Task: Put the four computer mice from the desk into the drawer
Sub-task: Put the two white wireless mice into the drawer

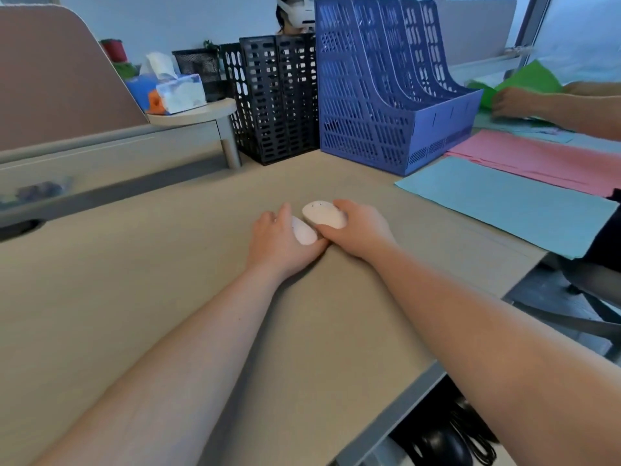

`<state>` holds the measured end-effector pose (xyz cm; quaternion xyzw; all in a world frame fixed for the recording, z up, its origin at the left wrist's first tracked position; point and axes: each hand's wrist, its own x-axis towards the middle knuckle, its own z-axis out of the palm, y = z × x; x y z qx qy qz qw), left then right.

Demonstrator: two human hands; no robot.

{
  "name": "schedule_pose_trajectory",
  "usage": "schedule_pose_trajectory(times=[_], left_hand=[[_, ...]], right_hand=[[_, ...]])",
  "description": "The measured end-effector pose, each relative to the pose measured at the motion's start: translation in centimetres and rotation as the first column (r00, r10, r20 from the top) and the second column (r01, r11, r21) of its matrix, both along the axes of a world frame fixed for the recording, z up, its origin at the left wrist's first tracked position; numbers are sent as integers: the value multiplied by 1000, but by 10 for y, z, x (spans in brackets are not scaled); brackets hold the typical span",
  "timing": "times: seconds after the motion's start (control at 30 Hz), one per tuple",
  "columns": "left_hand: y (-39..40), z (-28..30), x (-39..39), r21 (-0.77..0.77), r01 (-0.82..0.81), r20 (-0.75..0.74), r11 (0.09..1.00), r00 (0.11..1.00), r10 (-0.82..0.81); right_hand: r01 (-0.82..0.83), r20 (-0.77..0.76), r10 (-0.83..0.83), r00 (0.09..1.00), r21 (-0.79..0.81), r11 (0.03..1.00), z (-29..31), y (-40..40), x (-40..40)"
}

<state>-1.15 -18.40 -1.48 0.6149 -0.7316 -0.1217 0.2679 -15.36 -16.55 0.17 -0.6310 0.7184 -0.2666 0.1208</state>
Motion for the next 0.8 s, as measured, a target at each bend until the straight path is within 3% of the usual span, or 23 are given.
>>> schedule_pose_trajectory(times=[0.13,0.3,0.6,0.8], left_hand=[[13,5,-2,39,-46,3,998,999,46],[52,19,-14,75,-24,52,997,998,21],[151,55,-48,84,94,134,992,985,-104],[235,41,-71,108,214,220,971,947,-233]], right_hand=[[42,34,-42,999,-3,999,5,18,-5],[126,228,-129,965,27,992,8,62,-21],[169,196,-184,963,91,981,31,182,-66],[219,200,-234,951,96,971,21,269,-98]])
